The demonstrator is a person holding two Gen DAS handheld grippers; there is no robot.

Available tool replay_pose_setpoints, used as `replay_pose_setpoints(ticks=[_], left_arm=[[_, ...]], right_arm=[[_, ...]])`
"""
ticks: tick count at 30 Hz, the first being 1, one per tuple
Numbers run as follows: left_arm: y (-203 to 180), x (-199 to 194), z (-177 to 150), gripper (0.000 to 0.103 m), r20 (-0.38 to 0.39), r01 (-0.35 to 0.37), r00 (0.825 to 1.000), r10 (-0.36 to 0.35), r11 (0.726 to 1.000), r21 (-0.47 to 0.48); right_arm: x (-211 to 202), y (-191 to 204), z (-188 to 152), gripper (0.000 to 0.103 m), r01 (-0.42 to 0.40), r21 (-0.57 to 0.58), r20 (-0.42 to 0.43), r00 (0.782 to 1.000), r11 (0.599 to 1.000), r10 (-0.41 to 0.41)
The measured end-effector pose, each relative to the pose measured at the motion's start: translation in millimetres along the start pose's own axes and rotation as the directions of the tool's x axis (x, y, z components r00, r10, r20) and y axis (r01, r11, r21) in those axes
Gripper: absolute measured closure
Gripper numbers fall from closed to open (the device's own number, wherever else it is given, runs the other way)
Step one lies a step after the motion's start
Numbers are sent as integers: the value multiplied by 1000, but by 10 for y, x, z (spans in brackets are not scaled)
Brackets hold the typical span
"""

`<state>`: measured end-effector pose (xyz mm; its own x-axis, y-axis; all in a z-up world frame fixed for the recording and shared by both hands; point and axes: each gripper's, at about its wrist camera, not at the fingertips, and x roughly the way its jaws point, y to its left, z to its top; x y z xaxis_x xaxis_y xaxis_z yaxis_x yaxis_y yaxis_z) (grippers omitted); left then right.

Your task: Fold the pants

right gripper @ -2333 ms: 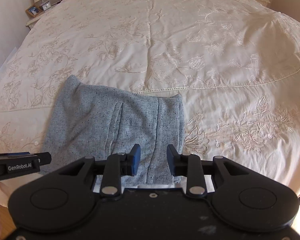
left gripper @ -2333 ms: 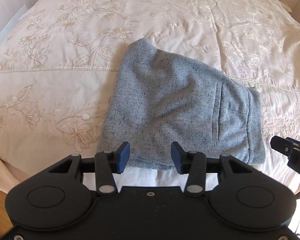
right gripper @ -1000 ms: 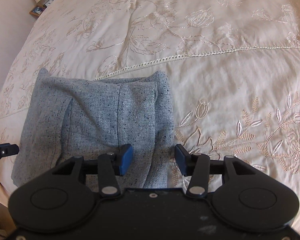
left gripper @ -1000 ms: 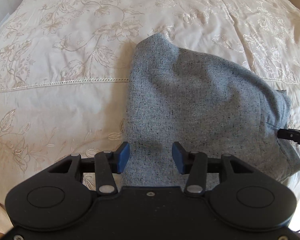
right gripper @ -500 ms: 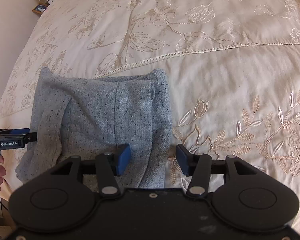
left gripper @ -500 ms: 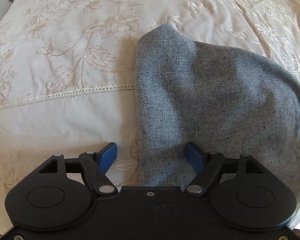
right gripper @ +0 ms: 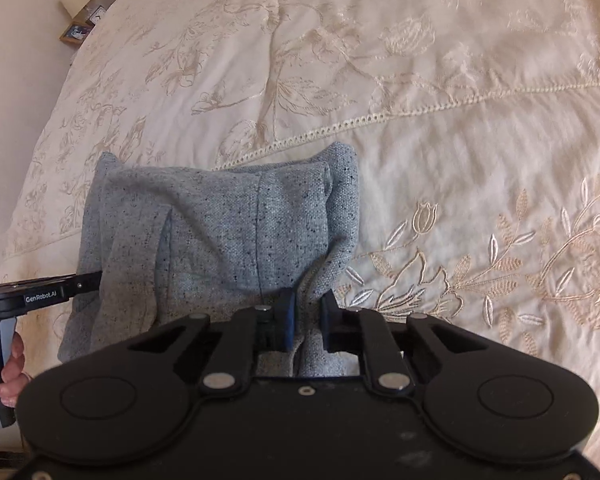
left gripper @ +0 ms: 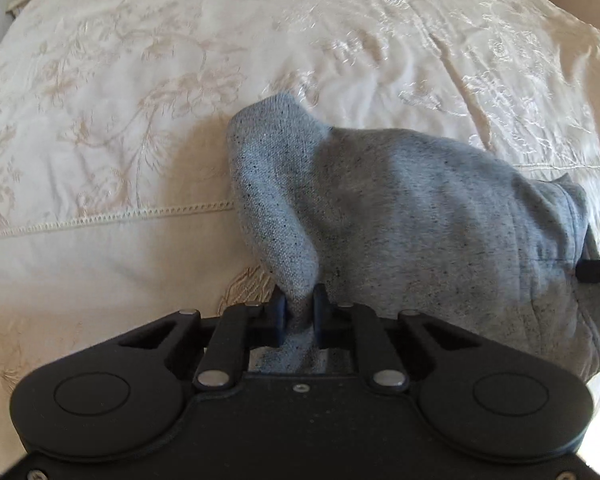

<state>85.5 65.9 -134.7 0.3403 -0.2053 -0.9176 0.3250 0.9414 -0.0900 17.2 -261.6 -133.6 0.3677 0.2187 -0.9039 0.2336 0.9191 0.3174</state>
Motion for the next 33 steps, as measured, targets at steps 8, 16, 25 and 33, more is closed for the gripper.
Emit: replay_pose_setpoints(ticks=[8,16,25,33], left_arm=[[103,-502,101,88,111,-26,993,28,1000,-12],[1165,-1012,282,87,171,-122,974,149,980,-157],[2484,-853,255,77,92,-291,938,335,901,-321],[3019,-577,-12,77,-82,-408,902,424,773,-486]], right_arm=[[-528,685,29,91,57,-94,126,991,994,-44],[-545,1758,382,91,-32,-202,178,982,979,68],[385,3174,933,91,-169,-297,116,971,940,211],[1190,3663,931,84,133,-347,138,986,928,-90]])
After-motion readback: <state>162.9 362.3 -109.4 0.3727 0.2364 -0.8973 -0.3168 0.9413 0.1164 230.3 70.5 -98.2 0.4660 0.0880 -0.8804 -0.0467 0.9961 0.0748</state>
